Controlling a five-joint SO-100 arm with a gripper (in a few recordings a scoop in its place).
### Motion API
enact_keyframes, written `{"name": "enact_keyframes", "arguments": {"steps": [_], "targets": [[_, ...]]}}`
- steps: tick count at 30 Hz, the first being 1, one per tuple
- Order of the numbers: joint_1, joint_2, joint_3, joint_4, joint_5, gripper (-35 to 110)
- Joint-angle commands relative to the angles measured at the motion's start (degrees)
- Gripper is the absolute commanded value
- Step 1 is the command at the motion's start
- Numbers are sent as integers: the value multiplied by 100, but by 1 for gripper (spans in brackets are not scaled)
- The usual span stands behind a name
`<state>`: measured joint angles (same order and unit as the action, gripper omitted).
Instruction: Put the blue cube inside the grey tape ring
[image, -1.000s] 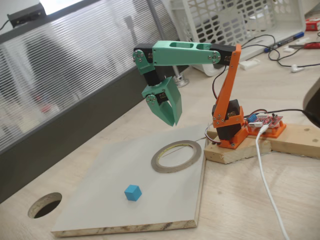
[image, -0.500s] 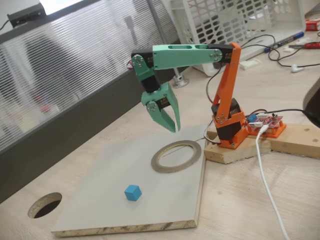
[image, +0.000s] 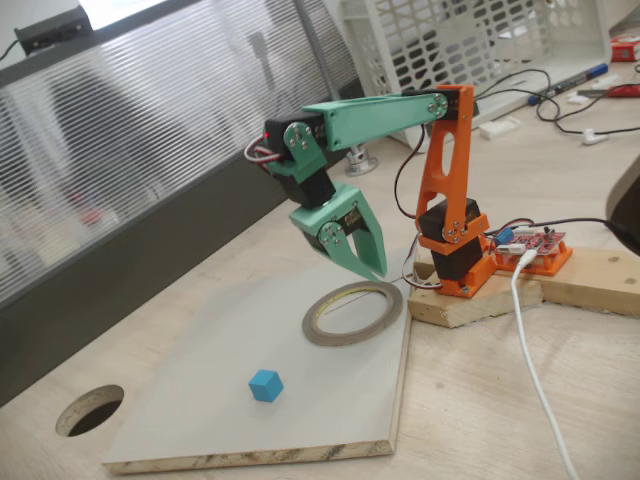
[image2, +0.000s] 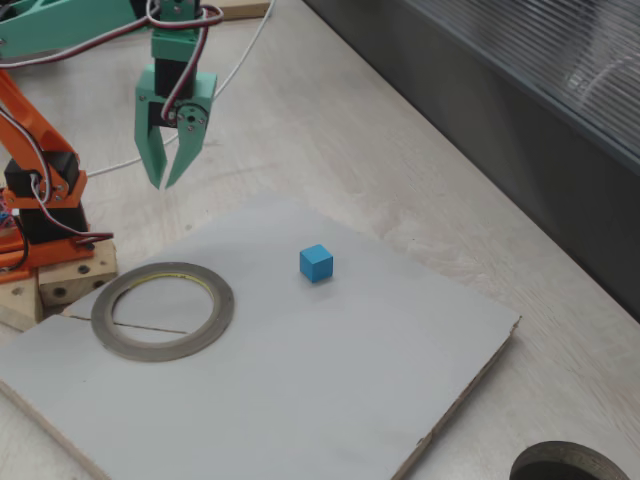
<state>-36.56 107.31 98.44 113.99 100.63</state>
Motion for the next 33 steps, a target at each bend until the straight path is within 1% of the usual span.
{"name": "enact_keyframes", "arguments": {"steps": [1, 4, 8, 12, 15, 33], "targets": [[-44, -536, -193, 79, 97, 6], [-35, -1187, -1020, -88, 97, 6], [448, -2514, -2575, -923, 97, 6], [914, -3595, -3542, -1714, 88, 6], [923, -3744, -3674, -1881, 97, 6], [1002, -3788, -3683, -1828, 97, 6]]}}
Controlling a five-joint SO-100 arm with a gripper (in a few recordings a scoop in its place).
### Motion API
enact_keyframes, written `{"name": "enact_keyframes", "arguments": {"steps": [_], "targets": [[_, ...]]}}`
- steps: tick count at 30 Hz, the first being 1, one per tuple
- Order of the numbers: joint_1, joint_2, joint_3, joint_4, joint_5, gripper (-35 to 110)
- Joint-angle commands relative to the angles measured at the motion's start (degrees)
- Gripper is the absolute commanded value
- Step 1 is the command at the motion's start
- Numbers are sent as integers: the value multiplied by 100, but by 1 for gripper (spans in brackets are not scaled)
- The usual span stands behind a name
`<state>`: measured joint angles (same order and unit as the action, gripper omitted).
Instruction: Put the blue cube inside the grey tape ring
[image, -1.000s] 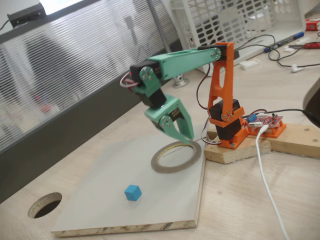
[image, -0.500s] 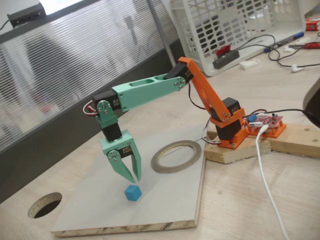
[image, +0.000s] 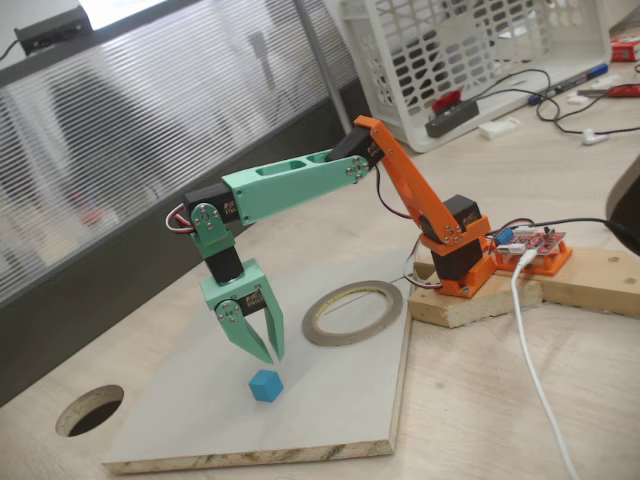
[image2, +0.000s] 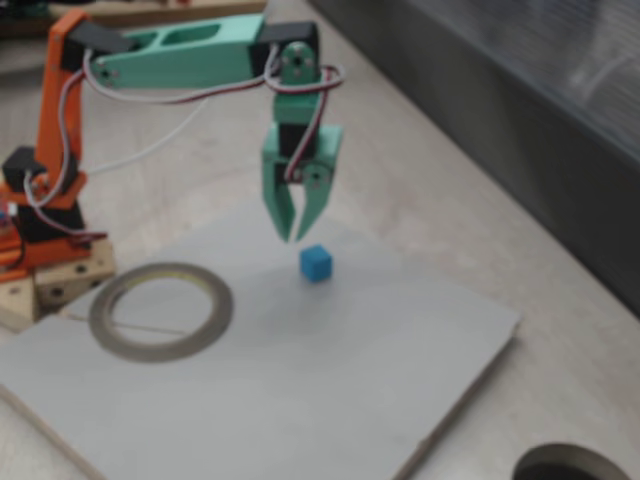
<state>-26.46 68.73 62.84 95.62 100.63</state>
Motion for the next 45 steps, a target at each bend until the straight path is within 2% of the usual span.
{"name": "enact_keyframes", "arguments": {"steps": [1, 29, 31, 34, 41, 43, 45], "targets": [[-9, 70, -123, 9, 97, 6], [-18, 185, -193, -18, 105, 9], [-26, 185, -193, 26, 105, 18], [-35, 185, -185, 141, 114, 40], [-79, 105, -185, 1564, 105, 96], [-88, 79, -185, 1661, 105, 105], [-88, 79, -193, 1644, 105, 105]]}}
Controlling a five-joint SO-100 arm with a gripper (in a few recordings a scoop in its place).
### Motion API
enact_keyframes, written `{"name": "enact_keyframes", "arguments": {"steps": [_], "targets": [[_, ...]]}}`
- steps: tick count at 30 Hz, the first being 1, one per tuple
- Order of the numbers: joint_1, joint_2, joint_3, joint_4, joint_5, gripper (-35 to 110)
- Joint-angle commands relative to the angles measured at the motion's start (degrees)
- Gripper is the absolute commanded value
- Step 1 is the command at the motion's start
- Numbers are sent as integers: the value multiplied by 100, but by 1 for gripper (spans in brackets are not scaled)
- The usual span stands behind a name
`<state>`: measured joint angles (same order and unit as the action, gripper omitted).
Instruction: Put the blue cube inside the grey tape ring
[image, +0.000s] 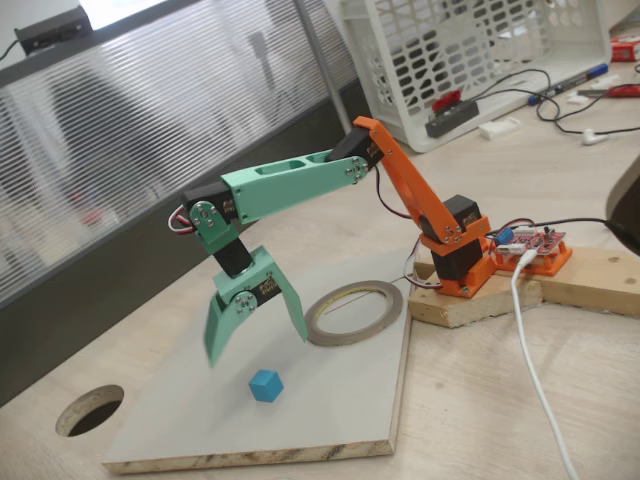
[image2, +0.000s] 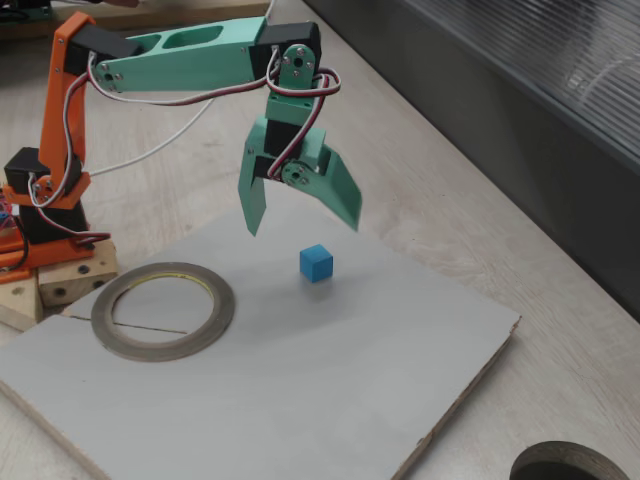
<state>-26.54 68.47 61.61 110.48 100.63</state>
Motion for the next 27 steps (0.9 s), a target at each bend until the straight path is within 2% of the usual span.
{"name": "enact_keyframes", "arguments": {"steps": [1, 6, 27], "targets": [[-79, 114, -70, 149, 105, 104], [-79, 176, -70, 132, 88, 99], [-88, 97, -62, 141, 44, 99]]}}
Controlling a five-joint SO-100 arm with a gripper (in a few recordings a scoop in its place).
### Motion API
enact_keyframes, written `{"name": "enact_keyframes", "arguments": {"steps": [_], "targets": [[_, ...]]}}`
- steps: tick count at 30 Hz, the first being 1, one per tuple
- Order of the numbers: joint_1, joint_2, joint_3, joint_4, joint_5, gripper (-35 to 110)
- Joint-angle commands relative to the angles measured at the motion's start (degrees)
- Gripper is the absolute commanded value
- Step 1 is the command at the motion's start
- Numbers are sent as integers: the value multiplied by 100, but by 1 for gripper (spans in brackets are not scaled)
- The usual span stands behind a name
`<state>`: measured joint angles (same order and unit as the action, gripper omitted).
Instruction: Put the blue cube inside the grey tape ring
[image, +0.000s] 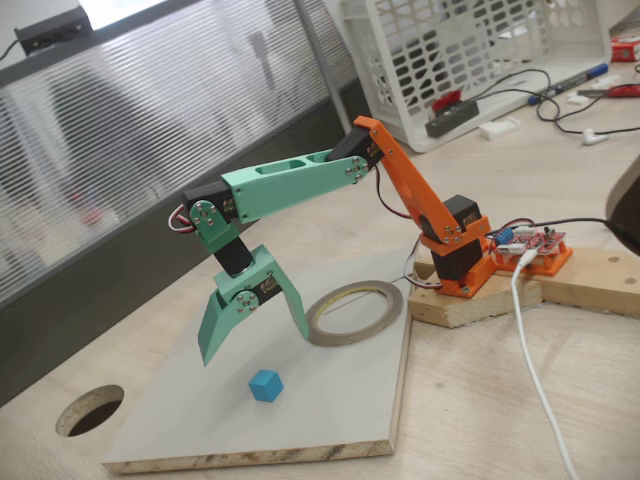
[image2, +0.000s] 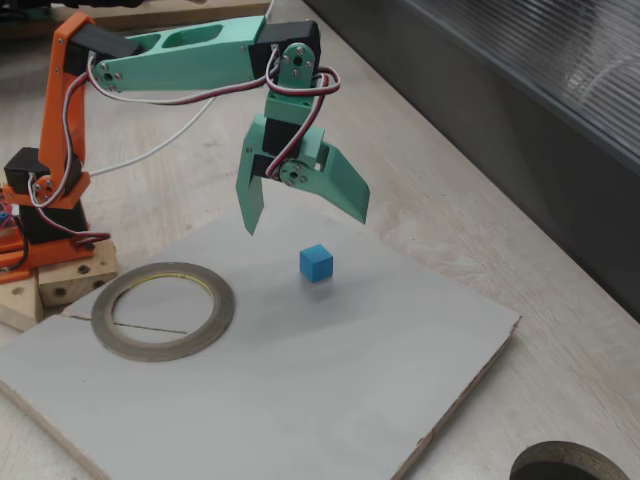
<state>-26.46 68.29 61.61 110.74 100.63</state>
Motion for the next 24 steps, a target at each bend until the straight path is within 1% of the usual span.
{"name": "enact_keyframes", "arguments": {"steps": [1, 13, 18, 24], "targets": [[-97, 114, -62, 114, 44, 99], [-114, -114, -62, 70, 70, 99], [-272, -1099, -70, -545, 70, 99], [-281, -1143, -70, -606, 44, 99]]}}
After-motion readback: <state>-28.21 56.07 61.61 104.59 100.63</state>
